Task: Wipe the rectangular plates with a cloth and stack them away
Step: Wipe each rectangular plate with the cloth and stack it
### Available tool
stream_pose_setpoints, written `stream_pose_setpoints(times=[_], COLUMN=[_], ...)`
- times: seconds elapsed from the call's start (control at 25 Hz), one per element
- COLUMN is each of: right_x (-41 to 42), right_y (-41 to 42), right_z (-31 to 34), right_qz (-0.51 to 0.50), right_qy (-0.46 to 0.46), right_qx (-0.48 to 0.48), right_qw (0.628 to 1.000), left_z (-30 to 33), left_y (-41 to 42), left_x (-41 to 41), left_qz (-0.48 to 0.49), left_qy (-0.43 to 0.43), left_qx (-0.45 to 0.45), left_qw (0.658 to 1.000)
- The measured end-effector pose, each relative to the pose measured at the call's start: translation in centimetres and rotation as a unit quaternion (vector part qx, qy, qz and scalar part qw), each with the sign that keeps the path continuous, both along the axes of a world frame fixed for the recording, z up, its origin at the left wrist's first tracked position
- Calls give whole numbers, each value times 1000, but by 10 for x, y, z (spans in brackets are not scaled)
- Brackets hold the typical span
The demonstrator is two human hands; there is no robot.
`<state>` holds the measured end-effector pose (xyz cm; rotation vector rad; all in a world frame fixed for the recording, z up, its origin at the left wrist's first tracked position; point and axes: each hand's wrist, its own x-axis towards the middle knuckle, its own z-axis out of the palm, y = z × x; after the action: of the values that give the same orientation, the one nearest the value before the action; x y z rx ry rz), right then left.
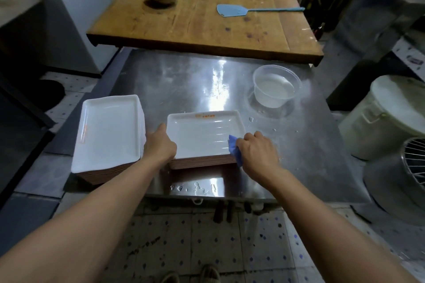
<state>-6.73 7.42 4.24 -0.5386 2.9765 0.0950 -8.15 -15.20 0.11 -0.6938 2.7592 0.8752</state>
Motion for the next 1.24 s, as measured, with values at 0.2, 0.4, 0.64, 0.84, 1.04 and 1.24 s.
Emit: stream_pose_setpoints(times=[0.2,0.4,0.64,0.84,1.04,1.24], right_x=[-1,-5,5,8,9,9], right_y=[33,46,51,50,41,30], right_z=[15,12,-1,2,19,50], right_qz=[-152,-189,-211,-221,-235,-229], right_qy=[12,4,1,33,49,102], right_qx=[-178,-250,-276,-303,-330,-385], right_qw=[972,950,938,926,913,888], left_z=[10,7,1,16,48,81], left_y=[26,61,73,67,64,53], left_x=[14,18,18,28,21,11], left_qz=[-77,-265,-295,-312,-292,-207], left_qy=[92,136,152,228,319,322], left_qx=[-150,-155,-227,-209,-219,-176], left_qw=[981,942,916,898,875,907])
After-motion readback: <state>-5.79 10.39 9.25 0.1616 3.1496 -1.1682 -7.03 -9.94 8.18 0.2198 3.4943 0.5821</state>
